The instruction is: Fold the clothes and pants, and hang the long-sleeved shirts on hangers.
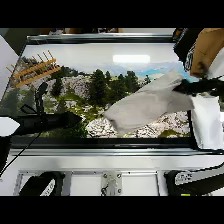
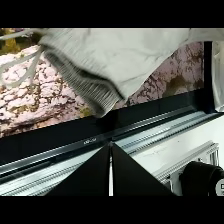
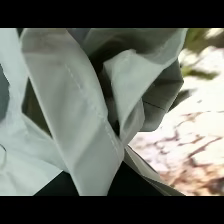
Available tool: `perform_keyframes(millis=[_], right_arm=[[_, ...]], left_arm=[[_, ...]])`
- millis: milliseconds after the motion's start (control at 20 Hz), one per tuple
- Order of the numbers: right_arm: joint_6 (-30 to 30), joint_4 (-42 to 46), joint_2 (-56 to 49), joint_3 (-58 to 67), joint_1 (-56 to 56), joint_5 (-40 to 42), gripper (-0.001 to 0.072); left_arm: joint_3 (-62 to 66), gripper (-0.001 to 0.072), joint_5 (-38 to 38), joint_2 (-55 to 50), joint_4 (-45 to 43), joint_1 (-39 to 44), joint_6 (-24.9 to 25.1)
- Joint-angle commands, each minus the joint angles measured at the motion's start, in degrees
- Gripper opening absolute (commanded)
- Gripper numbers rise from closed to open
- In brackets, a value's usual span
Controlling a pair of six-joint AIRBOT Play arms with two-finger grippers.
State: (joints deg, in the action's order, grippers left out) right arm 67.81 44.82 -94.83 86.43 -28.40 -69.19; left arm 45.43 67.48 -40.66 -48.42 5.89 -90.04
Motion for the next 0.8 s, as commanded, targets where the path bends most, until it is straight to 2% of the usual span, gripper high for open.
perform_keyframes(millis=[0,200,400,500,650,750], right_arm=[[12.5,-0.1,3.7,5.2,-9.1,12.1,0.0005],[20.2,0.0,8.8,5.2,-17.0,21.1,0.0005],[27.6,1.3,13.0,5.1,-22.2,24.0,0.0005],[33.6,8.0,15.4,5.1,-23.4,25.5,0.0004],[46.7,27.0,19.5,5.1,-23.5,23.7,0.0004],[49.2,33.2,21.8,5.1,-23.5,18.5,0.0005]], left_arm=[[0.0,0.0017,-0.2,0.0,0.0,0.0,0.0],[0.0,0.0017,-0.2,0.0,0.0,0.0,0.0],[0.0,0.0017,-0.2,0.0,0.0,0.0,0.0],[0.0,0.0017,-0.2,0.0,0.0,0.0,0.0],[0.0,0.0017,-0.2,0.0,0.0,0.0,0.0],[0.0,0.0017,-0.3,0.0,0.0,0.0,0.0]])
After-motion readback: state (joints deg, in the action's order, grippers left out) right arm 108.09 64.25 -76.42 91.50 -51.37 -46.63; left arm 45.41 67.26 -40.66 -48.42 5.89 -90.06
